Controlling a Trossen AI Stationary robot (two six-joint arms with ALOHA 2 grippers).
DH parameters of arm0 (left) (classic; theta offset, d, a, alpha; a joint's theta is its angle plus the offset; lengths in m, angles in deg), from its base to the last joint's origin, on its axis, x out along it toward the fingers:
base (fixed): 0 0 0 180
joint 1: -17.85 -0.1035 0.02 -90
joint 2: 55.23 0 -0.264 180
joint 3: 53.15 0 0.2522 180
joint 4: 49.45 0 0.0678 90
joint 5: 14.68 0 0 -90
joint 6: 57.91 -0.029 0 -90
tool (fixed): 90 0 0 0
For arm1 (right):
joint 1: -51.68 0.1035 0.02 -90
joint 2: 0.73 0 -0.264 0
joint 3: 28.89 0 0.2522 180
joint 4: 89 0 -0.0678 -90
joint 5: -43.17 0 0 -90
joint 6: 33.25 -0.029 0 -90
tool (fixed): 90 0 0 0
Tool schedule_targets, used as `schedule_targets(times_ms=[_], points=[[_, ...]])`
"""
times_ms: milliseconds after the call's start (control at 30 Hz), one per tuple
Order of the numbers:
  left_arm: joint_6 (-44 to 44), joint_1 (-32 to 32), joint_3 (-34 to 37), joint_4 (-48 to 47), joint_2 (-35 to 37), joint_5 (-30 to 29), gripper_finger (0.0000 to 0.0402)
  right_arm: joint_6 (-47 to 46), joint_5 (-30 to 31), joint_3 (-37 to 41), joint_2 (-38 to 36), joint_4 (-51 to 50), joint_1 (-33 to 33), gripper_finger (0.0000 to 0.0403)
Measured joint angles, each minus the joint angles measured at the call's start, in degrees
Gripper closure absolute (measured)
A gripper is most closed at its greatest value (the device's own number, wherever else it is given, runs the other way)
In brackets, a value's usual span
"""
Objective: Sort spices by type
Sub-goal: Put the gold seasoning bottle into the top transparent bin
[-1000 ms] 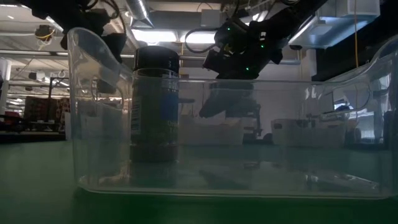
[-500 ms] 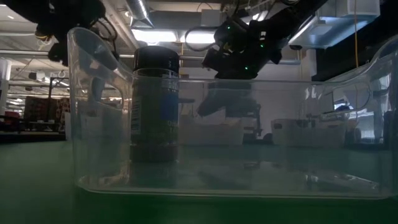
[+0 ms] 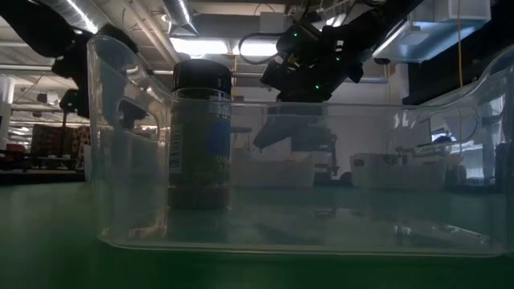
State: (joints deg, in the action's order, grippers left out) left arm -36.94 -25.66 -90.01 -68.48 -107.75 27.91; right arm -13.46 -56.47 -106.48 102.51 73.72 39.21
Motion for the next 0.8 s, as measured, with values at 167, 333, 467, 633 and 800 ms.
schedule_targets(times_ms=[167, 333, 467, 633, 800], points=[[0.67, -2.3, 1.11, 2.1, -4.64, 1.72, 0.0143, 0.0, -0.01, 0.0, 0.0, -0.05, 0.0, 0.0029], [1.62, -3.95, 1.19, 3.23, -7.9, 3.68, 0.0143, 0.02, -0.01, 0.0, 0.0, -0.07, 0.0, 0.0029], [2.0, -4.09, 1.14, 3.69, -8.38, 3.47, 0.0143, 0.02, -0.01, 0.0, 0.0, -0.06, 0.0, 0.0029], [2.19, -4.06, 1.16, 3.58, -8.38, 3.56, 0.0137, 0.02, -0.03, 0.0, 0.0, -0.1, 0.0, 0.0029], [2.49, -4.06, 1.18, 3.31, -8.4, 3.98, 0.0122, 0.02, -0.03, 0.0, 0.0, -0.14, 0.0, 0.0029]])
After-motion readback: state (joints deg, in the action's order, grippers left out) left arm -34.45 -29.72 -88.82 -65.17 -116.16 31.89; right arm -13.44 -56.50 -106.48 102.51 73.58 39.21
